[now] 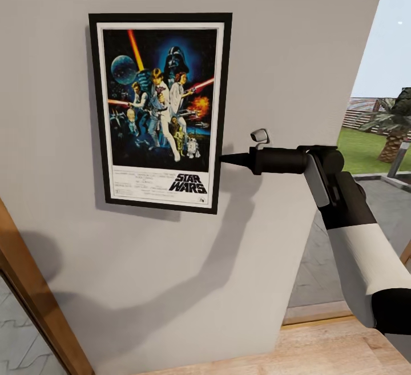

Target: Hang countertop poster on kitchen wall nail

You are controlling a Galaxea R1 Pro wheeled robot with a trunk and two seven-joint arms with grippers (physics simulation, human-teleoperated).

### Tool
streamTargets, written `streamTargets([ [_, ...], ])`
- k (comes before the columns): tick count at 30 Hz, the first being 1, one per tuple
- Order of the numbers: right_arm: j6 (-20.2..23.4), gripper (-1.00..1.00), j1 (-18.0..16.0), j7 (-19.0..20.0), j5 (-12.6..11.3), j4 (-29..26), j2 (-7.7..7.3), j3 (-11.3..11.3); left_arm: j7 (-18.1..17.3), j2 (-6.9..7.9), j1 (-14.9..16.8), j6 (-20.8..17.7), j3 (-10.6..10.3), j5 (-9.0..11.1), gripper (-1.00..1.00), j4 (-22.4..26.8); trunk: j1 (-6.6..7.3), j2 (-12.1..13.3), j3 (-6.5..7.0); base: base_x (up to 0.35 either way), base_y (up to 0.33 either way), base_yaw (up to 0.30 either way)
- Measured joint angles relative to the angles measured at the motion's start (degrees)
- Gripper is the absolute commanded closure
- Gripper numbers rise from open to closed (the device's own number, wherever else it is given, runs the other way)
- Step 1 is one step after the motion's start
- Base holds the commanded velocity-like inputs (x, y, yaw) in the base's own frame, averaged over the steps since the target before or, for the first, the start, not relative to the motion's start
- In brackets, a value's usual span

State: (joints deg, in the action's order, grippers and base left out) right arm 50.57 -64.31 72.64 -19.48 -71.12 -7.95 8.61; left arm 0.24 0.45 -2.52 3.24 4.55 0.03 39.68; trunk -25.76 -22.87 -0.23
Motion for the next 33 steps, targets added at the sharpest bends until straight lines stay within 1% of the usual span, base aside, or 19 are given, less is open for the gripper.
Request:
streamTargets([
  [8,0.0,1.0,0.0,0.0,0.0,-0.06,0.0,0.0,-0.07,0.0,0.0,0.0,-0.04,-0.01,-1.0,0.0,0.0,0.0,0.0,0.004,0.0,0.0],
  [14,-0.08,1.0,0.0,0.0,0.15,-0.05,0.0,-0.01,-0.06,0.0,-0.01,0.0,-0.02,0.01,-1.0,0.0,-0.01,0.05,0.0,0.137,0.0,0.0],
  [30,0.0,1.0,0.0,0.0,0.0,-0.02,0.0,-0.01,-0.08,0.0,0.0,0.0,0.0,0.0,-1.0,0.0,0.0,0.0,0.0,0.004,0.0,0.0],
  [32,0.07,1.0,0.09,-0.54,-0.35,0.0,-0.08,0.19,0.0,-0.63,-0.09,0.2,0.04,0.05,-1.0,0.18,0.0,-0.01,0.0,0.0,0.0,0.0],
  [33,0.07,1.0,0.09,-0.55,-0.36,-0.01,-0.08,0.19,0.0,-0.67,-0.09,0.2,0.04,0.05,-1.0,0.18,0.0,0.0,0.0,0.0,0.0,0.0],
])
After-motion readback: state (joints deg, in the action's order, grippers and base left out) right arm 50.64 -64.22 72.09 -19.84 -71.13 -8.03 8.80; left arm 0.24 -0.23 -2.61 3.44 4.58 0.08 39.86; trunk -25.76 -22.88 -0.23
